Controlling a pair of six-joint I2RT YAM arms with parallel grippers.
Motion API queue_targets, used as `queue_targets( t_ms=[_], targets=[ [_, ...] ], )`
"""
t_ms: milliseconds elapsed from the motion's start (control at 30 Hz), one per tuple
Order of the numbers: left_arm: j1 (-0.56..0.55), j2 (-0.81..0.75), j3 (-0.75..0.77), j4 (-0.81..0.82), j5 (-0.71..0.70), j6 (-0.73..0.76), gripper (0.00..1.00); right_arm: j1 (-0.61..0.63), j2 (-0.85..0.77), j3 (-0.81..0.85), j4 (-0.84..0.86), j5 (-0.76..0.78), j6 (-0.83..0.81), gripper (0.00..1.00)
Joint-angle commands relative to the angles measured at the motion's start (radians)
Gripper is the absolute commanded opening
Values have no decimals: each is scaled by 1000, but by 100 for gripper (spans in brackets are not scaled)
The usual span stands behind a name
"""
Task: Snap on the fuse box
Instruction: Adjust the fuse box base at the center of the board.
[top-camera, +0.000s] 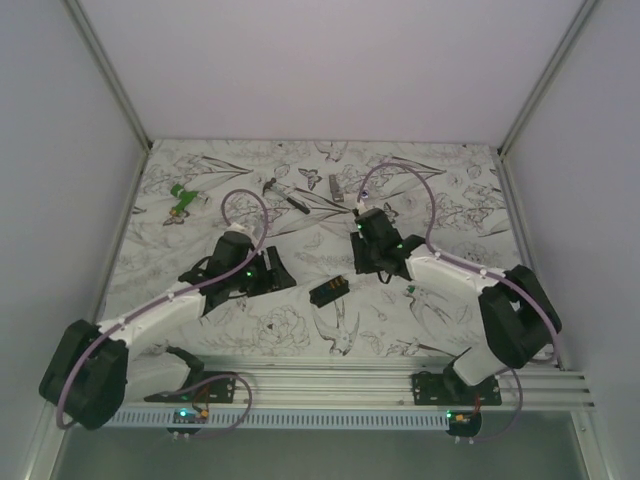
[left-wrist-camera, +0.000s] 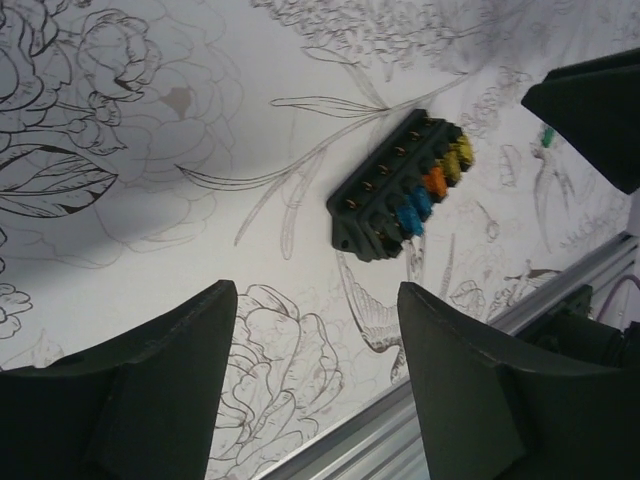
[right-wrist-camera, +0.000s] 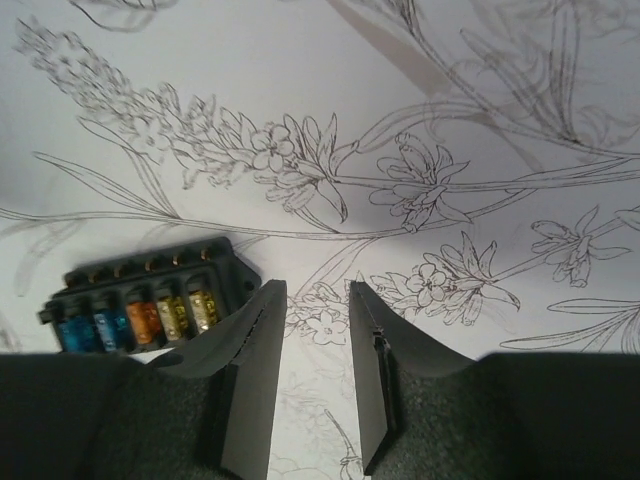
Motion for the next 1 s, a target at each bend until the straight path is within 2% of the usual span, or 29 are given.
queue_targets(
  t_ms=[0,100,233,567,833,967],
  targets=[
    [-4,97,52,-54,-19,-23,63,-1,64,-3,-3,8,-35,37],
    [-3,179,80,-63,-7,-25,56,4,100,-16,5,0,-33,34],
    [-2,215,100,-72,-14,-17,55,31,118,-28,11,-26,-24,33],
    [-2,212,156,-184,-73,43,55,127,75,-78,50,-122,42,33],
    [-3,209,176,-190,-25,42,55,167,52,-102,138,-250,54,33],
    [-11,216,186,-189,2,36,51,162,1,-113,128,-224,61,35]
  ],
)
